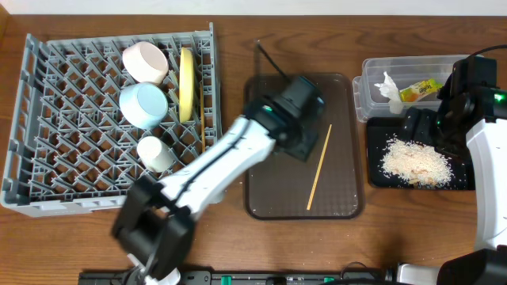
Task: Sort waste into correct bins and load items into the dishwasher rack
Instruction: 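Reach the left gripper back to the tray and grasp the remaining chopstick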
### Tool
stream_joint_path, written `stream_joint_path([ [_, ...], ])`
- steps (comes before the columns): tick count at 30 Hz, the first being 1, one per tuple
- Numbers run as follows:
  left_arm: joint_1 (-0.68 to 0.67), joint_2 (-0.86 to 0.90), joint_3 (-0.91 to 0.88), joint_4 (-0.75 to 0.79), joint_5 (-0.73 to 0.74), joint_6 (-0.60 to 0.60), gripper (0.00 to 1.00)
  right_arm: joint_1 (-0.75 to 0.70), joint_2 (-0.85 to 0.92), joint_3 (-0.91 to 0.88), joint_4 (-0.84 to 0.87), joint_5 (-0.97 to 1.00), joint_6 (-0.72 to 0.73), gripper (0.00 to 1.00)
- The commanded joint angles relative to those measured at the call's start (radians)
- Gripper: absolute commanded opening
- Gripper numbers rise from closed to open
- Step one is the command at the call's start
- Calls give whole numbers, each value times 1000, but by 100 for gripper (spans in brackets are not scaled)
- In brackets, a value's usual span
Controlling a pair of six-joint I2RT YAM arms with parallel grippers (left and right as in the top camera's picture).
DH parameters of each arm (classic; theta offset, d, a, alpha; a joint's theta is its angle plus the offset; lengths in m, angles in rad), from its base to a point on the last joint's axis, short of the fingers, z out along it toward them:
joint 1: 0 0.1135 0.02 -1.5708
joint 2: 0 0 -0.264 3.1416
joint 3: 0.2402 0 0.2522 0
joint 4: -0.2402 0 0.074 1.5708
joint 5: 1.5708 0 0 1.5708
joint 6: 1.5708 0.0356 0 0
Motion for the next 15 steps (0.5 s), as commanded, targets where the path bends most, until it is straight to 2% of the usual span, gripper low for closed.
stream_joint_path([
  [1,-58,80,-7,17,5,-40,54,-6,0,3,-3,-1,-4,99],
  [7,-144,211,-7,76,-8,-54,54,-5,0,3,-3,-1,-4,99],
  [15,-202,299,-7,63,-100,-54,52,-5,0,3,-2,-1,-4,99],
])
